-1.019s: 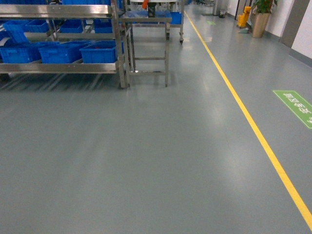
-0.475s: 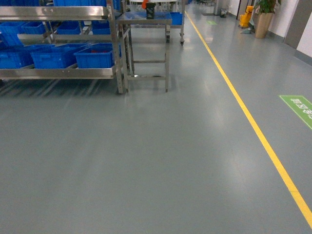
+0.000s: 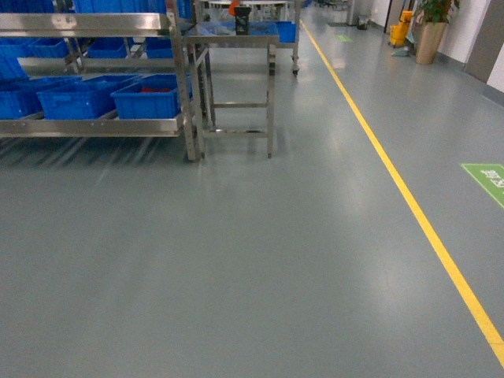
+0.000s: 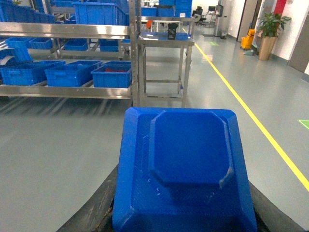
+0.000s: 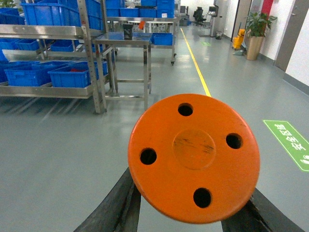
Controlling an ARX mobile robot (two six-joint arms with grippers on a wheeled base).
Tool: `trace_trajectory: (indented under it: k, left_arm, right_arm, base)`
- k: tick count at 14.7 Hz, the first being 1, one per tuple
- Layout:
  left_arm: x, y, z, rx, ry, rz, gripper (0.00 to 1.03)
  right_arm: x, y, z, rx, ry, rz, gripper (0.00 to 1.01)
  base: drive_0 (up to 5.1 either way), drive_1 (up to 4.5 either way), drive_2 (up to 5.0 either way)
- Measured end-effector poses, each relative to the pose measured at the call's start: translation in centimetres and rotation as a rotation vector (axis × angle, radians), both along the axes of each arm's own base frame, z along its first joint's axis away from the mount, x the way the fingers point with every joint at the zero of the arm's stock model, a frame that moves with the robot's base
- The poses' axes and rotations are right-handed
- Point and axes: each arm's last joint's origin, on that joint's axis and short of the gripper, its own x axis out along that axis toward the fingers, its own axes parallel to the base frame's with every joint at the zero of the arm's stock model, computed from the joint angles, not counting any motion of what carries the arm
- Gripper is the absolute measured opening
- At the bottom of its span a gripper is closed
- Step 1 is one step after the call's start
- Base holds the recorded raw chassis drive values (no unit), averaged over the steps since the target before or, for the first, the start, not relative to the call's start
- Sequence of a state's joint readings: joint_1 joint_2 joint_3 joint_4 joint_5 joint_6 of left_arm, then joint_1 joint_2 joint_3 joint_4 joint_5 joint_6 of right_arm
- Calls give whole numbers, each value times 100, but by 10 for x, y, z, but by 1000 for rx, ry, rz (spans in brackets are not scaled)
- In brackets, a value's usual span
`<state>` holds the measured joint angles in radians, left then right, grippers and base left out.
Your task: Sort blue parts and orange caps into right shelf containers
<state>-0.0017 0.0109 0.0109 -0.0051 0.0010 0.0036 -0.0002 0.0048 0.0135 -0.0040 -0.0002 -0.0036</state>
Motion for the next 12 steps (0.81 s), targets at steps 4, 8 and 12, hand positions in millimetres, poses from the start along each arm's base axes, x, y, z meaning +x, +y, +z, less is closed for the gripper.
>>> trace_trajectory:
  k: [4,8,12]
  left_arm:
    - [0,0,0,0,3,2,43]
    - [0,0,0,0,-3,1,43]
    - [0,0,0,0,5,1,43]
  right_arm:
    - [0,0,0,0,1,0,40]
    - [0,0,0,0,-2,0,40]
    - [0,0,0,0,4,0,40]
  base:
    - [5,438,-429]
    - [5,438,-429]
    - [5,438,-429]
